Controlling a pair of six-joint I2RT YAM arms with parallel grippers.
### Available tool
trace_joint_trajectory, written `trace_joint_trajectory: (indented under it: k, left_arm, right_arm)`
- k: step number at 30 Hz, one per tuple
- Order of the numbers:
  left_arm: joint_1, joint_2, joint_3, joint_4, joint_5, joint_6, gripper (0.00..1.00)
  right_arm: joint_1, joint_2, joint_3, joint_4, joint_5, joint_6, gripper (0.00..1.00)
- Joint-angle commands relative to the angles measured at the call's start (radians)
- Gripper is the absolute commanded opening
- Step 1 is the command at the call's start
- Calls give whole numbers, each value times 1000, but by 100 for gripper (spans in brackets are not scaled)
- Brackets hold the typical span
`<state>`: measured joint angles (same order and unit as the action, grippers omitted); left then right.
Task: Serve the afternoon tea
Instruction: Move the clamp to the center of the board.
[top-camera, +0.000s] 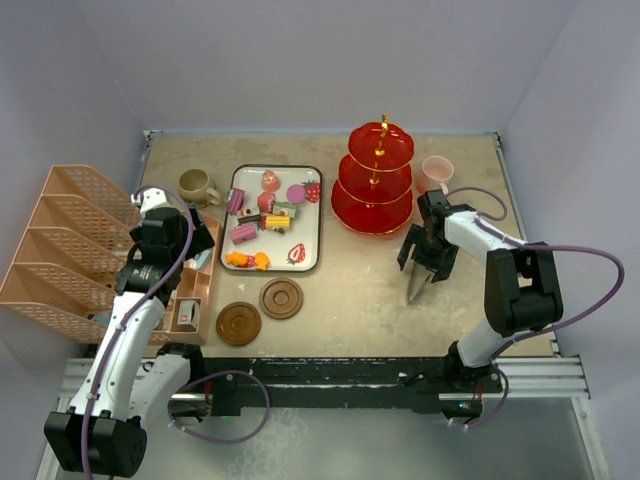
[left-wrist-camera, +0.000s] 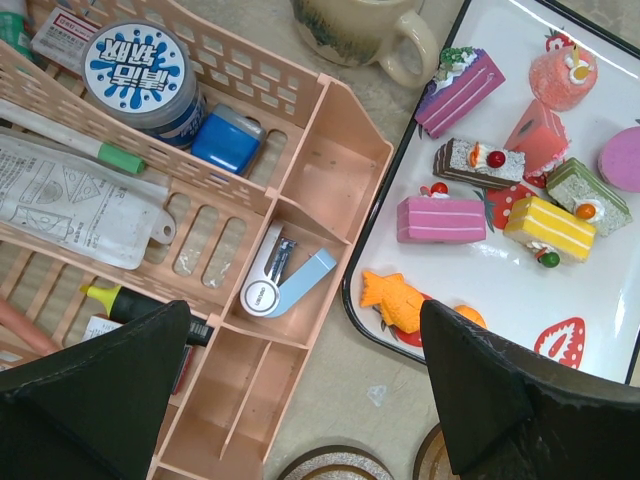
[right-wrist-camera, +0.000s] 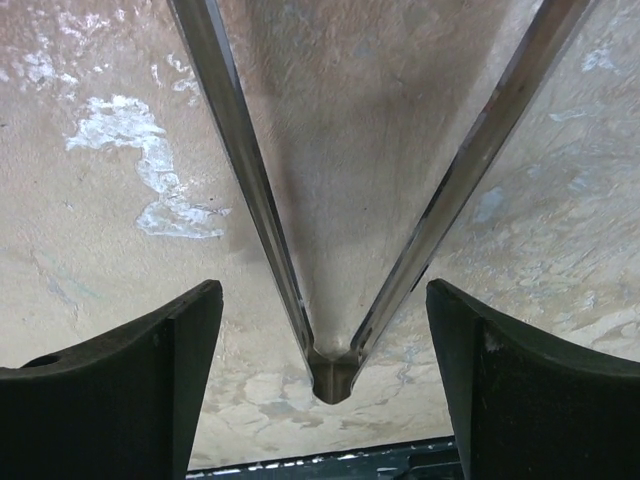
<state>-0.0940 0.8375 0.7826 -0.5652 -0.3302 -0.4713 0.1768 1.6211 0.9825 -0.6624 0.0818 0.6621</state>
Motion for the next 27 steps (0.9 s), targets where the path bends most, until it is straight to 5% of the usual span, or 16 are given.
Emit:
trace_joint_trajectory:
  k: [1, 20, 27]
  left_arm:
    - [-7, -11, 40, 10, -19, -13, 94]
    - [-7, -12, 39, 12, -12, -10, 94]
    - [-7, -12, 39, 12, -9, -10, 94]
  right_arm:
    - [0, 17, 30, -31, -52, -41, 84]
    - [-172, 117, -50, 133, -161, -167, 70]
    - [-171, 153, -37, 148, -93, -184, 71]
